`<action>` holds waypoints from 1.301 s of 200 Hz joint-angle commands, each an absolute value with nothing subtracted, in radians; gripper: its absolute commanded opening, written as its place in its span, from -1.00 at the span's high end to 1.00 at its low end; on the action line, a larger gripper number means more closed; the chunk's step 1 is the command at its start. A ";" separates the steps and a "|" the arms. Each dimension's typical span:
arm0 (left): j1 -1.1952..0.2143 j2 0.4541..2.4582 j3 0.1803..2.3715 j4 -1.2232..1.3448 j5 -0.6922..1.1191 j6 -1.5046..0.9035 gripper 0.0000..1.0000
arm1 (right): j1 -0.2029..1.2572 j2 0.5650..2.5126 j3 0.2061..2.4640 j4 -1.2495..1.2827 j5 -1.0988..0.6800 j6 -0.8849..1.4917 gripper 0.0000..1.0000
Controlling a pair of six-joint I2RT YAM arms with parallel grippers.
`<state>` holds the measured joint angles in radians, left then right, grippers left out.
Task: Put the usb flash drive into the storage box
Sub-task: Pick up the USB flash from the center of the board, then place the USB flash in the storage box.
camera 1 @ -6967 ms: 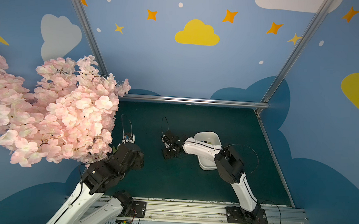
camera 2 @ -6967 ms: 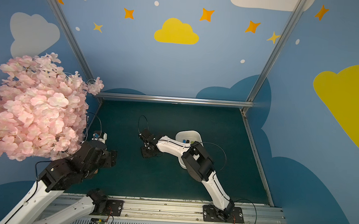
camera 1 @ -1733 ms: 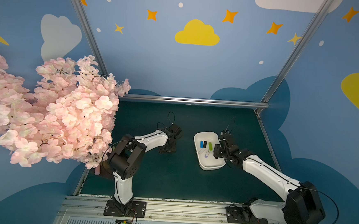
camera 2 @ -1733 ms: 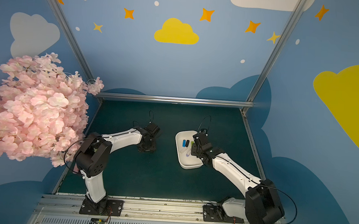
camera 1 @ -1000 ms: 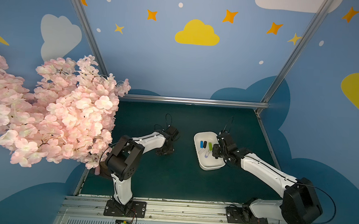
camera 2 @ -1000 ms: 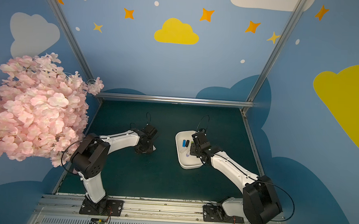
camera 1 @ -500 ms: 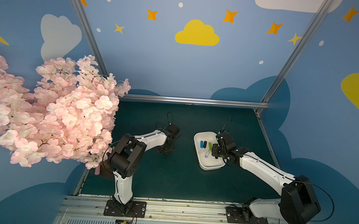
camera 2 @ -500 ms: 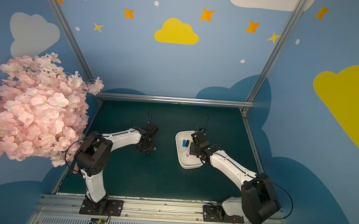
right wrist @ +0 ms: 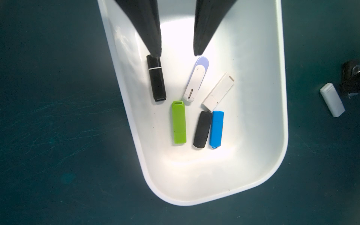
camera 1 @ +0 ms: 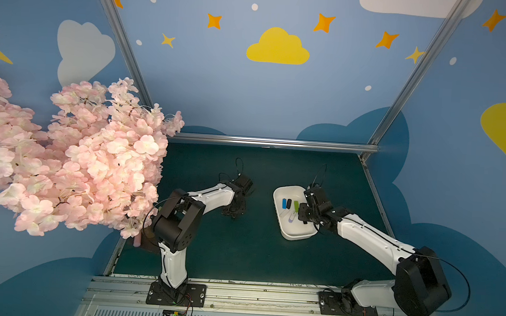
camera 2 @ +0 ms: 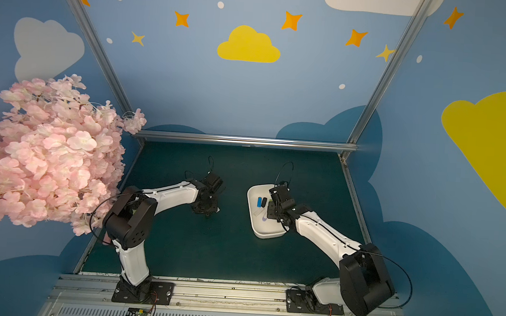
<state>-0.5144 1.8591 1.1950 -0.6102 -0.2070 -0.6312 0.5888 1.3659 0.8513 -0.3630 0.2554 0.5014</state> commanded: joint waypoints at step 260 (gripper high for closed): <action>-1.014 2.192 1.844 -0.831 -0.172 -0.659 0.81 | 0.390 1.055 0.650 -0.376 0.488 0.759 0.36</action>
